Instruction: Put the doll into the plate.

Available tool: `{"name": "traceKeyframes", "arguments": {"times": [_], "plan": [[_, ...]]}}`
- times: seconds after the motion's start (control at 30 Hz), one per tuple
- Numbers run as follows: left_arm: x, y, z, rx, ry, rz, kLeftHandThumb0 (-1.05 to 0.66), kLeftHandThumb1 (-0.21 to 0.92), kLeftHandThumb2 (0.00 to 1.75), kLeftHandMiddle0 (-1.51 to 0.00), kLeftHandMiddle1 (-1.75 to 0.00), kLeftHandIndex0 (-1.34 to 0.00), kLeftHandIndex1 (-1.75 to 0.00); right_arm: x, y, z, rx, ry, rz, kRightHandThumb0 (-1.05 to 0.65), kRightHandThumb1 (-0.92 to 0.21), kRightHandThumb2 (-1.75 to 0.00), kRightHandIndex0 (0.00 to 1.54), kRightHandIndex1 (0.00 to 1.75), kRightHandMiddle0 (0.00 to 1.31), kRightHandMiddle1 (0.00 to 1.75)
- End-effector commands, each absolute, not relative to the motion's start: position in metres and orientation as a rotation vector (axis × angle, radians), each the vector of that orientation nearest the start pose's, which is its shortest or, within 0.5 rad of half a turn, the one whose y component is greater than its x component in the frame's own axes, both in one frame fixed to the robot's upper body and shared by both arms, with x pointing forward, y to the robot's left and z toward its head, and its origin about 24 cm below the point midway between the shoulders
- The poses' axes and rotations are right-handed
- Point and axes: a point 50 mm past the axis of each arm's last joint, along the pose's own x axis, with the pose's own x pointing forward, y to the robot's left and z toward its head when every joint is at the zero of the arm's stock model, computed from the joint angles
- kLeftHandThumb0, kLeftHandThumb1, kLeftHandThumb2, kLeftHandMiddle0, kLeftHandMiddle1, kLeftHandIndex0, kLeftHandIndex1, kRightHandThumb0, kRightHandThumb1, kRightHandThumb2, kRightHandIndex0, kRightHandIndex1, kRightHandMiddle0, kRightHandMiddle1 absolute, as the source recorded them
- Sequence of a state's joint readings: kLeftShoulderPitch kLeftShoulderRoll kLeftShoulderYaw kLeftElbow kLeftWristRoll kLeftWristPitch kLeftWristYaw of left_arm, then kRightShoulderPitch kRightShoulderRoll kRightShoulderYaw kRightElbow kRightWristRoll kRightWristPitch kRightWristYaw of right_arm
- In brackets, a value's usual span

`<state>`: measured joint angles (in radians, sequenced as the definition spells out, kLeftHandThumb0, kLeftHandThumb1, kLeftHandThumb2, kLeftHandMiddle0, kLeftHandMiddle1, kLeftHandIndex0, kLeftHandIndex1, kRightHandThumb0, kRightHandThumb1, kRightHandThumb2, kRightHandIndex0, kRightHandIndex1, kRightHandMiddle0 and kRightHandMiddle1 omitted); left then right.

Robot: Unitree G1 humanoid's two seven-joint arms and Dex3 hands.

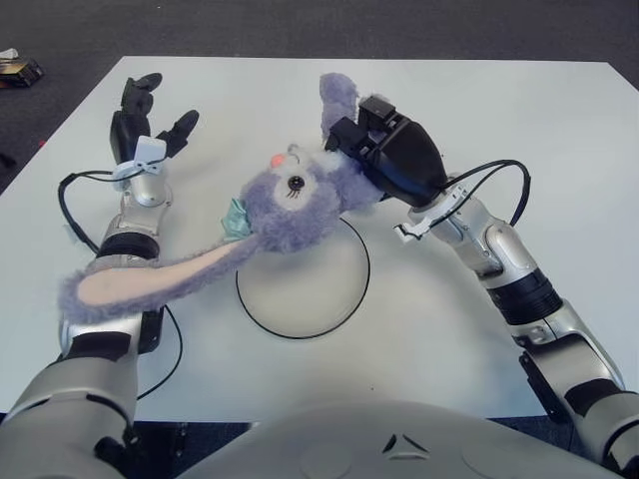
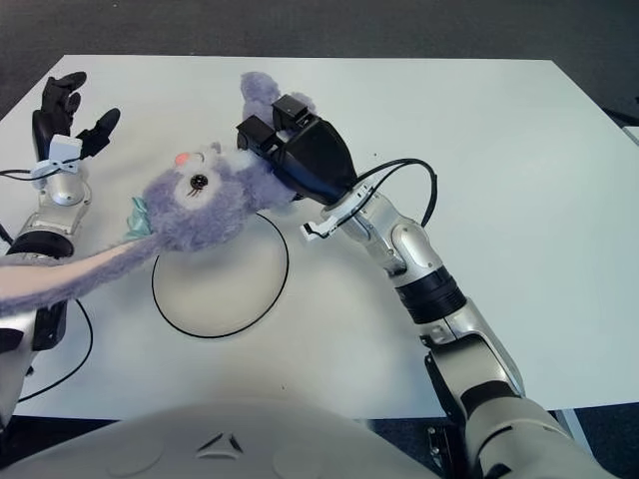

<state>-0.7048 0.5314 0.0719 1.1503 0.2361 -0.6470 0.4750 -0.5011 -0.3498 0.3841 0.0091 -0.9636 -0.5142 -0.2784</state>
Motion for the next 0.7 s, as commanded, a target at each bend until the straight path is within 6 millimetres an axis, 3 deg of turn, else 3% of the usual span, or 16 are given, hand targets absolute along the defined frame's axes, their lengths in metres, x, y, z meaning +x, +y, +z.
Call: {"name": "traceKeyframes", "arguments": {"times": [0.0,0.57,0.67], "plan": [[0.3377,0.3028,0.1111,0.606,-0.331,0.53,-0.36,0.92,0.25,-0.73,-0.05,-0.38,-0.72,0.2739,-0.0584,0.1738,-1.128,-1.241,0.338,-0.39,-0.62,-0.74,0.8,1.75,0.56,1.51],[0.3351,0.305,0.1098,0.613,-0.333,0.555,-0.4,0.92,0.29,-0.73,-0.04,-0.38,-0.72,0.276,-0.0526,0.1729,-1.106,-1.314,0.43,-0.39,-0.63,-0.72,0.77,1.75,0.56,1.51],[0.3287,0.3079,0.1073,0.615,-0.351,0.574,-0.4,0.92,0.29,-0.74,-0.04,-0.38,-0.72,0.2763,-0.0555,0.1682,-1.027,-1.244,0.594,-0.38,-0.69,-0.61,0.66,1.75,0.55,1.48]]}}
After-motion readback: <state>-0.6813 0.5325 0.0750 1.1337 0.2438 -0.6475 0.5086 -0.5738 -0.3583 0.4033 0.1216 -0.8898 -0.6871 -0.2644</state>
